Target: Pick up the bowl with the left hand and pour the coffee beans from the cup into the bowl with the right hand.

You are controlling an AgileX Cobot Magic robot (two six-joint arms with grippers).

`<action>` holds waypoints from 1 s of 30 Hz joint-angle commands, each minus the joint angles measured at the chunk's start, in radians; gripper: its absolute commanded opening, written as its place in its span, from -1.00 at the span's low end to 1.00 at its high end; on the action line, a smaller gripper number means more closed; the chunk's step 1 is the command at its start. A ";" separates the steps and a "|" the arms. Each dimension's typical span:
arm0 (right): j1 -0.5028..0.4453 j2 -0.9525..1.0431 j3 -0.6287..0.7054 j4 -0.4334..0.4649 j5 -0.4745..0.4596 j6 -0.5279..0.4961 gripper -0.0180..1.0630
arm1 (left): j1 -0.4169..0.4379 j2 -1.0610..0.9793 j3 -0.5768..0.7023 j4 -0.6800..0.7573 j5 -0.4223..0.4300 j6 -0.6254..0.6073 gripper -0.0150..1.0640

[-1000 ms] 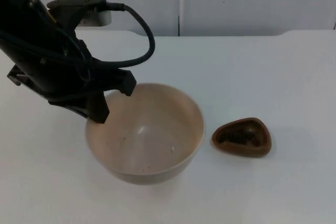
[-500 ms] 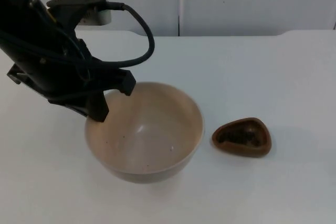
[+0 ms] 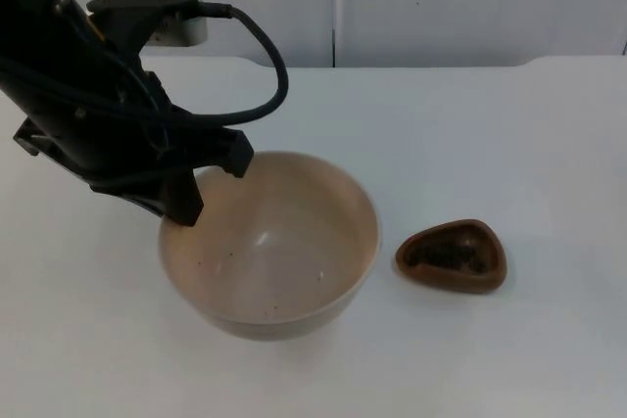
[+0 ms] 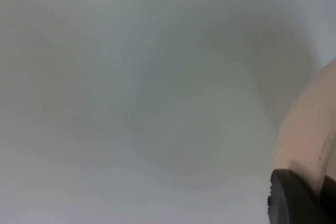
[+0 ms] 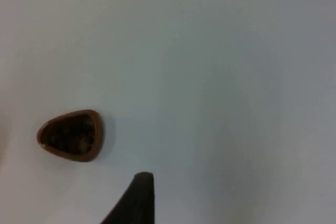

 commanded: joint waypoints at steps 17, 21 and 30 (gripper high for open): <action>0.197 0.335 -0.104 0.081 0.032 -0.038 0.93 | 0.003 -0.011 0.001 0.001 -0.005 0.002 -0.97; 0.294 0.405 -0.104 -0.028 0.000 0.105 0.93 | 0.003 -0.011 0.001 0.001 -0.005 0.002 -0.97; 0.448 0.577 -0.104 -0.201 -0.077 0.446 0.93 | 0.003 -0.011 0.001 -0.002 -0.005 0.002 -0.97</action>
